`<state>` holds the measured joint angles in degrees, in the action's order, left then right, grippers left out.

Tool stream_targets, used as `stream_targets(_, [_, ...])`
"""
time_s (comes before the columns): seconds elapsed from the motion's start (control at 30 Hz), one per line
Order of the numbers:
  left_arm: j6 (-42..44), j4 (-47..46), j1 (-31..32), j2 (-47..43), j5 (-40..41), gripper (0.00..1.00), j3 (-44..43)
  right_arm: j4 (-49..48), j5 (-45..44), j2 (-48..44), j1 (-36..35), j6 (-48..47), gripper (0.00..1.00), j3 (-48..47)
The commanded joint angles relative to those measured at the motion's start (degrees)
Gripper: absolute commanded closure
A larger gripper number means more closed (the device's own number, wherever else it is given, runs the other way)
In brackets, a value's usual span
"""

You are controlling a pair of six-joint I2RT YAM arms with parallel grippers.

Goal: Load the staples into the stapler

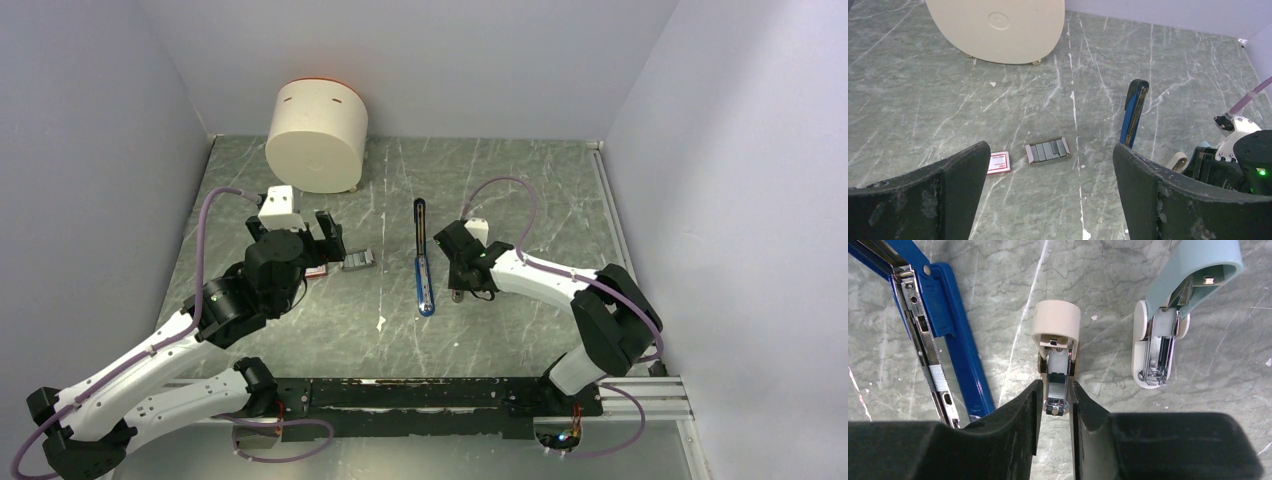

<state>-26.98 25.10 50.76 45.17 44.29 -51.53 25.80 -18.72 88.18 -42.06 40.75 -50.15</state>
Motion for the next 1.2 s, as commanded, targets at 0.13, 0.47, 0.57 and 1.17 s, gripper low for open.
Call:
stream_targets(0.13, [-0.1,-1.1,-0.4,-1.0,-0.3,0.03,-0.3,1.1,-1.3,-3.8,-0.2,-0.9,0.66,-2.7])
stream_targets(0.47, [0.6,-3.1,-0.3,-1.9,0.8,0.03,-0.7,-5.7,2.9,-6.4,-5.0,-11.8,0.44,-8.9])
stream_targets(0.57, [1.0,-3.3,-0.4,-2.0,1.1,0.03,-1.5,-6.4,2.5,-1.5,-7.9,-12.4,0.44,-13.9])
stream_targets(1.17, [-0.3,2.3,-0.4,-7.5,3.3,0.03,-3.0,1.9,-4.5,34.2,-13.8,-10.5,0.46,-49.1])
